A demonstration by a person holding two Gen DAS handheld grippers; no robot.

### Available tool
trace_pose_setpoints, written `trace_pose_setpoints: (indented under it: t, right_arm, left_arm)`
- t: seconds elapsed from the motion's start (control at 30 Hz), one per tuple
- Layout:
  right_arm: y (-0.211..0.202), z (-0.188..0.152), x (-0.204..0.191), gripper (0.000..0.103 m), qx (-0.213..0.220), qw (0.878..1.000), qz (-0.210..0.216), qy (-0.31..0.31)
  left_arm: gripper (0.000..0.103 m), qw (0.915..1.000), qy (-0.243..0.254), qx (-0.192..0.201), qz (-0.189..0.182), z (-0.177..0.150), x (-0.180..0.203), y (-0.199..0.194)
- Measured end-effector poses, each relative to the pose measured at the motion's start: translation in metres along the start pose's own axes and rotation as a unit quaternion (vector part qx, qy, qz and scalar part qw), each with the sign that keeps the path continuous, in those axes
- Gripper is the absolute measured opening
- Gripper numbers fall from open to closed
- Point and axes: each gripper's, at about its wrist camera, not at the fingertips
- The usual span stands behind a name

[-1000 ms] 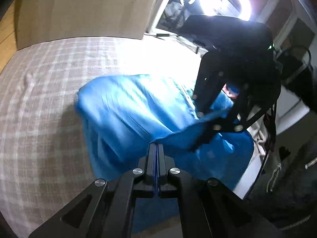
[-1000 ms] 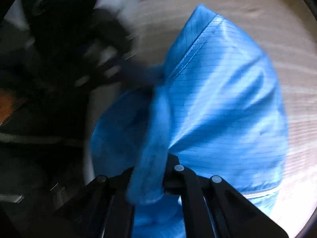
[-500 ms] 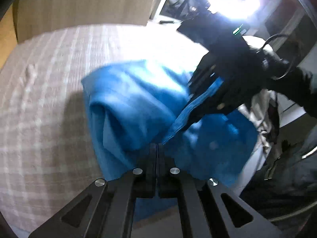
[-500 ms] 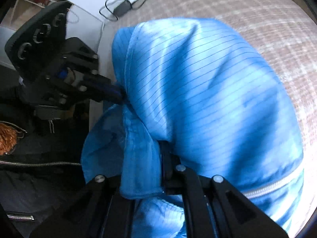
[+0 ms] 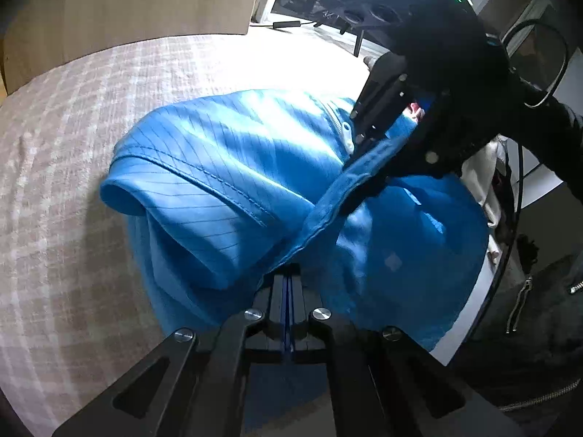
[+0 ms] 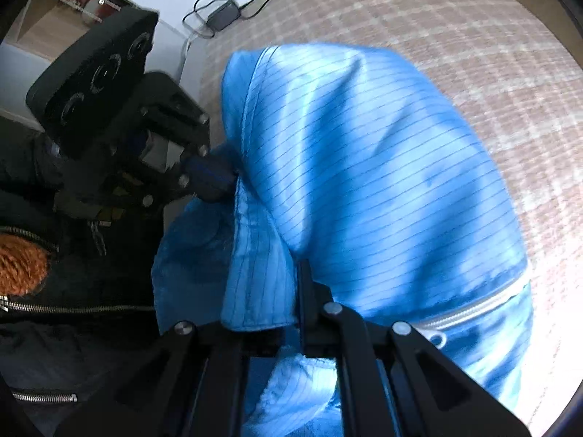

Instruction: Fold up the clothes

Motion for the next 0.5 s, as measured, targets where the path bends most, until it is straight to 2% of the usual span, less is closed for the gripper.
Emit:
trace_pose_setpoints:
  t: [0.07, 0.17, 0.33, 0.4, 0.5]
  right_arm:
    - [0.002, 0.006, 0.003, 0.004, 0.005, 1.0, -0.003, 0.006]
    - [-0.001, 0.018, 0.012, 0.004, 0.02, 0.998, 0.042, 0.031]
    - [0.008, 0.034, 0.042, 0.004, 0.026, 0.995, 0.066, 0.076]
    - [0.018, 0.033, 0.054, 0.004, 0.023, 0.992, 0.069, 0.1]
    - [0.016, 0.033, 0.06, 0.003, 0.041, 0.991, 0.043, 0.122]
  left_arm:
    - [0.0, 1.0, 0.002, -0.003, -0.002, -0.003, -0.003, 0.002]
    - [0.0, 0.9999, 0.004, -0.011, -0.004, -0.011, -0.008, 0.006]
    - [0.0, 0.9998, -0.006, -0.009, -0.019, -0.019, -0.022, 0.011]
    - [0.002, 0.9997, -0.01, -0.004, -0.024, -0.023, -0.028, 0.012]
    - [0.001, 0.9997, -0.012, -0.003, -0.023, -0.023, -0.032, 0.009]
Point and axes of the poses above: each gripper's, at about its wrist camera, not at the fingertips, and y roughly the way its jaws point, x to its right, z to its top, and after that the axes turned 4 degrees about y, right-handed
